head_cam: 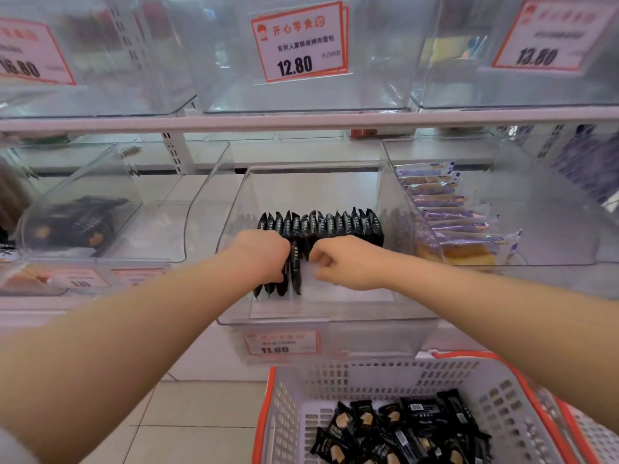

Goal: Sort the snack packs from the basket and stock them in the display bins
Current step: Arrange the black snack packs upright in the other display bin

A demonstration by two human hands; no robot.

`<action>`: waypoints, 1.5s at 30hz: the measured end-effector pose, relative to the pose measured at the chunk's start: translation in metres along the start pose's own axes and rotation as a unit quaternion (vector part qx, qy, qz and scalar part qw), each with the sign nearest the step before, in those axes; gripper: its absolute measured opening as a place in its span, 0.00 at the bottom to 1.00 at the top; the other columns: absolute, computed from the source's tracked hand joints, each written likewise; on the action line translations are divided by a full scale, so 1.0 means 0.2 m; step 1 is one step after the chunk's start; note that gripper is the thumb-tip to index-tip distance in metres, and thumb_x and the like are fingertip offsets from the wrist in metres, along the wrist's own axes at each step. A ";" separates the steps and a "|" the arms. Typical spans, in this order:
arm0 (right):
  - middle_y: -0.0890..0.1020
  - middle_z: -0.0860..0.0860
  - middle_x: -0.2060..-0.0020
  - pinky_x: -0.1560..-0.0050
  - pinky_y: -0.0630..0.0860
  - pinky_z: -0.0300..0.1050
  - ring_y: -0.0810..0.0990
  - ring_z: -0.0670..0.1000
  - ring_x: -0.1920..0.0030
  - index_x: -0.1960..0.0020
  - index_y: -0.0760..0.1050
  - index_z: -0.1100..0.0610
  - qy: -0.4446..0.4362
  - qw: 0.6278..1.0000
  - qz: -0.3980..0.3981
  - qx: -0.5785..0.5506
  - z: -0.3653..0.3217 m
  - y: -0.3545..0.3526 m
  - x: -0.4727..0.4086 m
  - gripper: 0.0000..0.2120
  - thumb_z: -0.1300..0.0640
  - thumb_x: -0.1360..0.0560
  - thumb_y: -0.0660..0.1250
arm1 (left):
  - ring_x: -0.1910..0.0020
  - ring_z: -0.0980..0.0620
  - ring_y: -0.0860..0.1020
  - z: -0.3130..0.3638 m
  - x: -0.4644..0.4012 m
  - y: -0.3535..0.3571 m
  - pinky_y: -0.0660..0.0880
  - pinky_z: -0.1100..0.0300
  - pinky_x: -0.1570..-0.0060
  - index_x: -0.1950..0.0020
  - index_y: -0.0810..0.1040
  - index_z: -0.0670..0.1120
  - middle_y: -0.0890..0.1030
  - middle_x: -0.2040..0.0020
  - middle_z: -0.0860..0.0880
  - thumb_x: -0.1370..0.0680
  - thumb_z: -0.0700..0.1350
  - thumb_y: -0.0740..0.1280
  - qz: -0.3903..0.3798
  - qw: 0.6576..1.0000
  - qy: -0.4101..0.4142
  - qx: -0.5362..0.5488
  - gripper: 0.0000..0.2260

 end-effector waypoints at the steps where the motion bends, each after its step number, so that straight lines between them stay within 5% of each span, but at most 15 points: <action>1: 0.79 0.53 0.48 0.58 0.66 0.34 0.74 0.48 0.56 0.40 0.74 0.59 -0.009 1.000 0.002 -0.001 -0.01 -0.02 0.06 0.13 0.57 0.23 0.63 | 0.48 0.47 0.77 0.00 0.03 0.00 0.69 0.56 0.62 0.44 0.73 0.46 0.77 0.46 0.48 0.24 0.52 0.64 0.006 1.000 -0.001 0.015 0.14; 5: 0.78 0.45 0.59 0.62 0.65 0.32 0.72 0.43 0.62 0.45 0.77 0.56 -0.045 0.997 0.064 -0.021 -0.02 -0.08 0.32 0.09 0.55 0.24 0.64 | 0.45 0.46 0.75 0.04 0.21 -0.05 0.67 0.56 0.62 0.43 0.70 0.46 0.73 0.45 0.47 0.22 0.54 0.60 0.083 0.993 0.053 0.063 0.14; 8: 0.76 0.41 0.68 0.65 0.68 0.29 0.73 0.42 0.68 0.51 0.78 0.53 -0.074 0.983 0.131 -0.100 0.01 -0.06 0.56 0.04 0.57 0.25 0.65 | 0.48 0.47 0.76 0.15 0.42 -0.12 0.66 0.57 0.62 0.45 0.71 0.48 0.74 0.47 0.49 0.22 0.54 0.57 0.211 0.962 0.142 0.103 0.12; 12: 0.76 0.40 0.69 0.66 0.68 0.30 0.74 0.39 0.68 0.53 0.77 0.50 -0.067 0.989 0.074 -0.110 0.15 0.19 0.78 0.03 0.54 0.25 0.65 | 0.58 0.45 0.78 0.37 0.68 -0.13 0.69 0.56 0.66 0.52 0.74 0.46 0.78 0.56 0.48 0.23 0.52 0.56 0.295 0.902 0.275 0.153 0.12; 17: 0.79 0.43 0.57 0.61 0.70 0.32 0.75 0.41 0.61 0.46 0.76 0.52 0.022 0.995 -0.096 -0.002 0.48 0.57 0.88 0.10 0.49 0.23 0.63 | 0.54 0.47 0.77 0.73 0.64 0.13 0.70 0.56 0.65 0.44 0.69 0.46 0.76 0.48 0.48 0.20 0.50 0.52 0.155 0.926 0.339 0.066 0.12; 20: 0.81 0.49 0.51 0.52 0.75 0.41 0.78 0.46 0.55 0.46 0.75 0.53 0.058 0.982 -0.176 0.026 0.69 0.76 0.95 0.10 0.50 0.23 0.62 | 0.53 0.45 0.77 0.97 0.54 0.32 0.74 0.53 0.62 0.43 0.71 0.45 0.78 0.47 0.45 0.20 0.48 0.54 0.071 0.935 0.338 0.077 0.11; 24: 0.80 0.51 0.51 0.54 0.71 0.43 0.76 0.49 0.55 0.45 0.74 0.54 0.065 0.957 -0.273 0.075 0.94 0.97 1.05 0.10 0.50 0.22 0.61 | 0.55 0.45 0.76 1.33 0.40 0.63 0.70 0.54 0.64 0.46 0.71 0.43 0.77 0.49 0.45 0.20 0.46 0.55 -0.043 0.931 0.341 0.122 0.10; 32: 0.77 0.55 0.53 0.53 0.73 0.50 0.75 0.56 0.53 0.47 0.72 0.58 0.102 0.923 -0.352 0.119 1.37 1.35 1.14 0.09 0.55 0.22 0.58 | 0.66 0.49 0.67 1.74 0.21 1.08 0.69 0.55 0.65 0.46 0.71 0.42 0.71 0.62 0.46 0.19 0.45 0.54 -0.215 0.914 0.274 0.209 0.09; 38: 0.74 0.57 0.44 0.52 0.73 0.52 0.74 0.58 0.46 0.41 0.70 0.59 0.105 0.922 -0.361 0.094 1.47 1.60 1.17 0.11 0.60 0.21 0.55 | 0.46 0.41 0.74 1.82 0.19 1.33 0.72 0.51 0.55 0.36 0.66 0.42 0.72 0.41 0.41 0.21 0.45 0.56 -0.277 0.913 0.193 0.229 0.15; 42: 0.73 0.58 0.42 0.52 0.73 0.52 0.74 0.59 0.42 0.35 0.67 0.60 0.127 0.924 -0.349 0.090 1.48 1.72 1.20 0.17 0.68 0.23 0.54 | 0.45 0.41 0.74 1.86 0.21 1.44 0.73 0.49 0.53 0.39 0.66 0.42 0.71 0.40 0.41 0.21 0.43 0.57 -0.286 0.915 0.117 0.259 0.12; 45: 0.74 0.60 0.42 0.55 0.71 0.52 0.76 0.59 0.51 0.36 0.68 0.61 0.178 0.906 -0.382 0.039 1.47 1.79 1.24 0.17 0.70 0.24 0.54 | 0.44 0.41 0.74 1.91 0.23 1.51 0.72 0.49 0.53 0.36 0.66 0.42 0.70 0.38 0.42 0.20 0.45 0.58 -0.309 0.908 0.066 0.276 0.14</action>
Point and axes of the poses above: each hand's wrist, its own x-axis away from the middle knuckle, its own y-axis out of the palm, z = x × y, the point moved 3 cm from there along -x, towards the middle knuckle
